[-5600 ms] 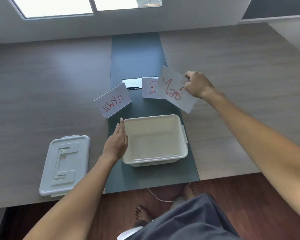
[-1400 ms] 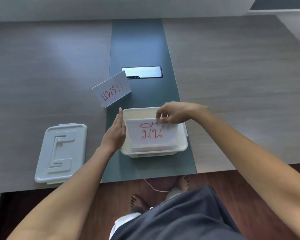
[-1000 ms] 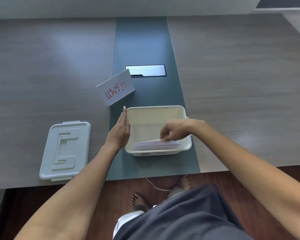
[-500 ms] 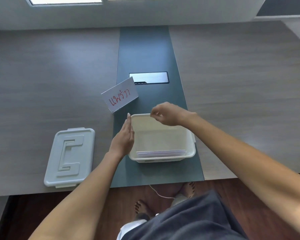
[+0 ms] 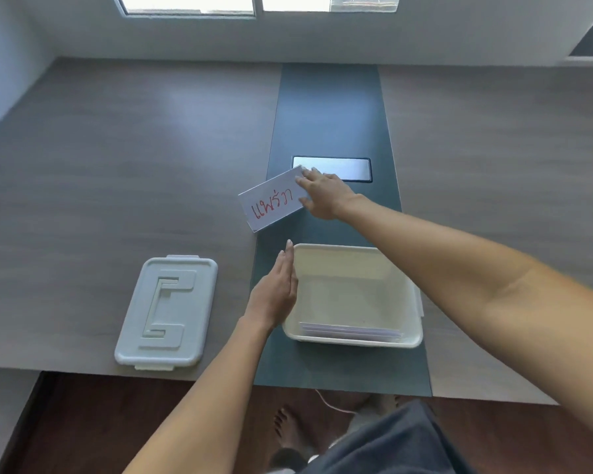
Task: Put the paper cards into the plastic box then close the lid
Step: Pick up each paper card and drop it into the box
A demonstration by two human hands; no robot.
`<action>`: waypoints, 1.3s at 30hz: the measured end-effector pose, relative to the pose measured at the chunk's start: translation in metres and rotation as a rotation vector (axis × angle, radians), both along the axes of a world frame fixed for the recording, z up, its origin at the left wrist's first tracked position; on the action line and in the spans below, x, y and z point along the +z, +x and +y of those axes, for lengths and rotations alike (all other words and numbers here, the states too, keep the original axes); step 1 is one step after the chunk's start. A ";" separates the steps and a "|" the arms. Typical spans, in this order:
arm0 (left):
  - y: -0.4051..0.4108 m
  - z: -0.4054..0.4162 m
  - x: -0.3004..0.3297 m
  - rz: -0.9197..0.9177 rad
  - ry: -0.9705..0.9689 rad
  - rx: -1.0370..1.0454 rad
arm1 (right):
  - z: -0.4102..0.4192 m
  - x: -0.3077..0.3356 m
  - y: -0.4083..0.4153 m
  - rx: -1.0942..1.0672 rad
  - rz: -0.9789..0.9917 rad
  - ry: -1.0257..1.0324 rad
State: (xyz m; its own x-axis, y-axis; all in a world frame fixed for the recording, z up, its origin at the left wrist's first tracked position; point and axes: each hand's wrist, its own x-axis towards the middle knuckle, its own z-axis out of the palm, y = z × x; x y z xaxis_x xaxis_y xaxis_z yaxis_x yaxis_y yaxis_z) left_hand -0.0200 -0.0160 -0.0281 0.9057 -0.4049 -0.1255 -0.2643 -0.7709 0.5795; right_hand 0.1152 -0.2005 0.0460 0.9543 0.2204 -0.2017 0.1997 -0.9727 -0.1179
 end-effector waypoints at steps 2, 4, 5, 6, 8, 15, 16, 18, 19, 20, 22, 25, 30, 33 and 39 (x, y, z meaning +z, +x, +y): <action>0.001 0.002 -0.001 0.007 0.027 -0.007 | 0.005 -0.005 0.017 0.023 -0.006 -0.025; 0.000 0.001 -0.001 0.030 0.045 -0.002 | 0.009 -0.009 0.030 0.041 -0.021 -0.041; 0.001 0.001 -0.001 0.032 0.046 0.004 | 0.012 -0.011 0.037 0.050 -0.023 -0.044; 0.000 0.001 -0.001 0.023 0.042 0.005 | 0.016 -0.013 0.043 0.061 -0.024 -0.051; -0.001 0.000 -0.001 0.005 0.036 -0.004 | 0.022 -0.018 0.054 0.076 -0.015 -0.075; 0.001 0.001 -0.003 -0.016 0.058 0.002 | 0.034 -0.042 0.077 0.120 0.068 -0.211; 0.001 0.001 -0.003 -0.023 0.052 0.010 | 0.035 -0.044 0.077 0.123 0.054 -0.231; 0.000 0.001 -0.002 -0.032 0.048 0.010 | 0.036 -0.045 0.075 0.123 0.003 -0.248; -0.001 0.001 -0.003 -0.036 0.047 0.006 | 0.036 -0.045 0.074 0.129 -0.022 -0.252; -0.001 0.001 -0.003 -0.038 0.045 0.002 | 0.035 -0.045 0.072 0.144 -0.038 -0.258; 0.000 0.001 -0.004 -0.044 0.047 -0.004 | 0.030 -0.042 0.068 0.178 -0.036 -0.242; 0.003 0.002 -0.005 -0.056 0.050 -0.023 | 0.016 -0.034 0.060 0.188 -0.056 -0.172; -0.001 0.000 -0.002 -0.056 0.022 -0.036 | -0.023 -0.006 0.041 0.058 -0.105 -0.088; 0.001 0.002 -0.001 -0.047 0.033 -0.028 | -0.042 0.017 0.037 -0.015 -0.078 -0.061; -0.002 0.001 0.000 -0.035 0.032 -0.020 | -0.072 0.070 0.010 -0.156 -0.013 0.034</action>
